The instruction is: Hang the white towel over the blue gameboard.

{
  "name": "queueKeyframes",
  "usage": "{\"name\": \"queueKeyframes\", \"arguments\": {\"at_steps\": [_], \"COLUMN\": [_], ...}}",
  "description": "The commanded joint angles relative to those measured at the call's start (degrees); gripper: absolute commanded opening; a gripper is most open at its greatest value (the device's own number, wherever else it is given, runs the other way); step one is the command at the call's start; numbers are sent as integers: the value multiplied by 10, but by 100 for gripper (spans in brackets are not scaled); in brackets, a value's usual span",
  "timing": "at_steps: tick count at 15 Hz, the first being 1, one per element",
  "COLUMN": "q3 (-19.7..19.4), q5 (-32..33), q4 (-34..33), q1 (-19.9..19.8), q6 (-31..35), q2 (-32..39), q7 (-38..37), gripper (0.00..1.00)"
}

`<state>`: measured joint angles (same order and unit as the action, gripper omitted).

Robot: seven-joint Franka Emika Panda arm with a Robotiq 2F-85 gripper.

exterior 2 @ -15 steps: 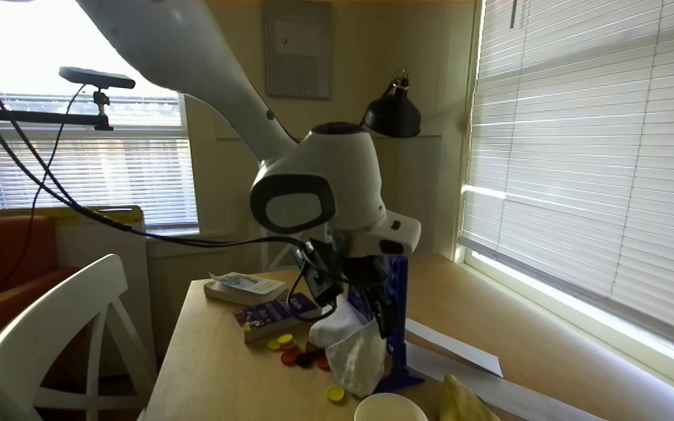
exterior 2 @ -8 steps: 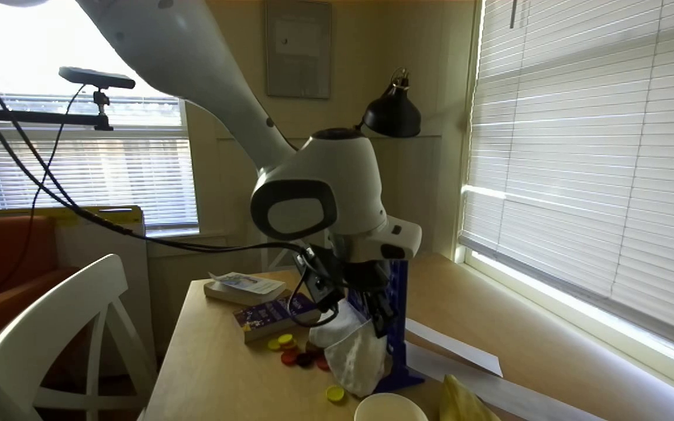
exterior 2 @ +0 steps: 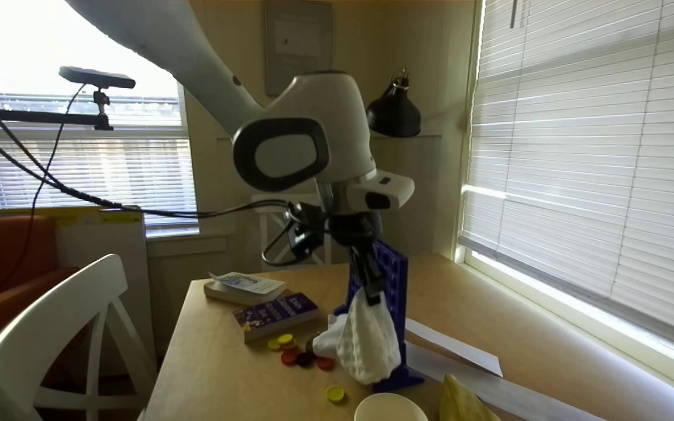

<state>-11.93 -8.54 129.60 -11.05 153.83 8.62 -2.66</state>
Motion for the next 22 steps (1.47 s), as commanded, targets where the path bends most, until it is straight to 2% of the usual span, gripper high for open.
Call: {"name": "queueKeyframes", "arguments": {"at_steps": [1,3,5,8,12,17,19,21,22], "q3": [19,25,31,42,71,103,110,108,95], "q5": [-48,-83,-116,-159,-171,-124,-83,-8,-62], "q4": [23,-3,-33,-85,-138,-177,-200,-220,-179], "q1": [7,16,24,31,31,28,27,26,41], "q6": [-153,-248,-314,-324,-249,-104,-43,15,-22], "q2": [-125,-175,-216,-237,-212,-153,-111,-64,-116], "q7": [-35,-68,-120,-200,-322,-482,-555,-639,-565], "gripper": [1,1,1,1,1,1,1,1,6]}}
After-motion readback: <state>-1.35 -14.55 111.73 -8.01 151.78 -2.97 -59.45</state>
